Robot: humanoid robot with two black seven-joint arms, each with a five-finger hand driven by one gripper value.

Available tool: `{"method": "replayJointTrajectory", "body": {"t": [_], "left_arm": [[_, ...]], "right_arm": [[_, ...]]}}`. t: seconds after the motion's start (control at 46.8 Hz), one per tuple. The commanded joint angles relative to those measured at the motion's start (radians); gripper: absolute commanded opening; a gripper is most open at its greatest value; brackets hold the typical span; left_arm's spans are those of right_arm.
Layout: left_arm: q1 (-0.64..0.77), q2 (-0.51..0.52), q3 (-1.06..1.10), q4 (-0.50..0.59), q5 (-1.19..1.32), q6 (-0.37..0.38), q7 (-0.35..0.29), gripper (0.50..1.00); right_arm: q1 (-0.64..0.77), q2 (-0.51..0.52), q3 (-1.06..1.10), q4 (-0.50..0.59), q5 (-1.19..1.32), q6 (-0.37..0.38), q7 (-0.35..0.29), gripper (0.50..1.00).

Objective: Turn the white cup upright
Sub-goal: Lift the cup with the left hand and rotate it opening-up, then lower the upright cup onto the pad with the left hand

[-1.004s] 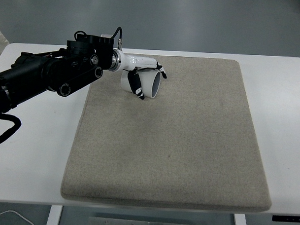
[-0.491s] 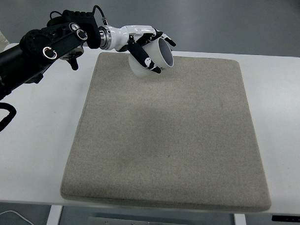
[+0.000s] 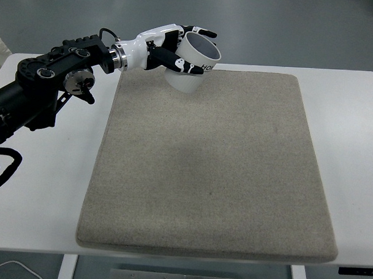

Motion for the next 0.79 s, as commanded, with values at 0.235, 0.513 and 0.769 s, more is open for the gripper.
{"method": "replayJointTrajectory", "body": {"t": [0.235, 0.513, 0.769], "left_arm": [[0.132, 0.002, -0.085, 0.0, 0.001, -0.005, -0.14, 0.617], [0.209, 0.011, -0.084, 0.003, 0.008, -0.005, -0.27, 0.619], [0.221, 0.023, -0.064, 0.061, 0.025, -0.005, -0.27, 0.621]], "right_arm": [[0.0, 0.0, 0.0, -0.001, 0.0, 0.0, 0.0, 0.93], [0.0, 0.0, 0.0, -0.001, 0.0, 0.0, 0.0, 0.93], [0.0, 0.0, 0.0, 0.0, 0.0, 0.0, 0.0, 0.93]]}}
